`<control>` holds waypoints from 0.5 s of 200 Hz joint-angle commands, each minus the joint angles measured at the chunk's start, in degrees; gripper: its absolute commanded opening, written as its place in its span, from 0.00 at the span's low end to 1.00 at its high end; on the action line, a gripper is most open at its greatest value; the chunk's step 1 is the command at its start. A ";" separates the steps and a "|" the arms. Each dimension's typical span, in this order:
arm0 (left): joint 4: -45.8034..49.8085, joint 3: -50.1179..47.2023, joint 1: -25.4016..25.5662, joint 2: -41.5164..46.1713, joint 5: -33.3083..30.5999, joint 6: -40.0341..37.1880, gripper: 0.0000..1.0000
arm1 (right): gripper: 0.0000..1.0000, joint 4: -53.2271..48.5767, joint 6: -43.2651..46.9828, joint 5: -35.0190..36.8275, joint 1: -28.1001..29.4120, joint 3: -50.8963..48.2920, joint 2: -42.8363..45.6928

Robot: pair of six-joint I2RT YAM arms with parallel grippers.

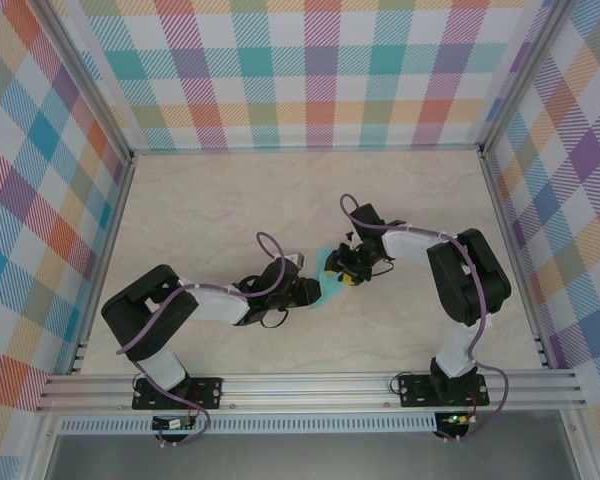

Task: Fold a paper plane with a square sheet of paper (pick it up from the middle)
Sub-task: Fourth fold the wing at the center of the table.

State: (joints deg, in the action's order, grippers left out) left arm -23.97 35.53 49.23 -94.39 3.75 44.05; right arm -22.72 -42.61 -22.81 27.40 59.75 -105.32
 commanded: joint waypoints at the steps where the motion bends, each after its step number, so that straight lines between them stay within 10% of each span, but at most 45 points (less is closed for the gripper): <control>1: 6.56 0.57 -0.89 5.04 -3.66 -0.67 0.36 | 0.46 -4.98 0.15 7.47 0.78 -0.48 -5.12; 100: 2.92 4.38 -3.72 3.00 7.48 0.01 0.20 | 0.55 -9.51 -1.33 10.74 1.93 2.21 -8.72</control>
State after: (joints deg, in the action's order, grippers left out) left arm -19.20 36.99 46.24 -89.14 6.74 43.97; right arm -28.60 -43.55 -20.60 28.67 64.75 -107.96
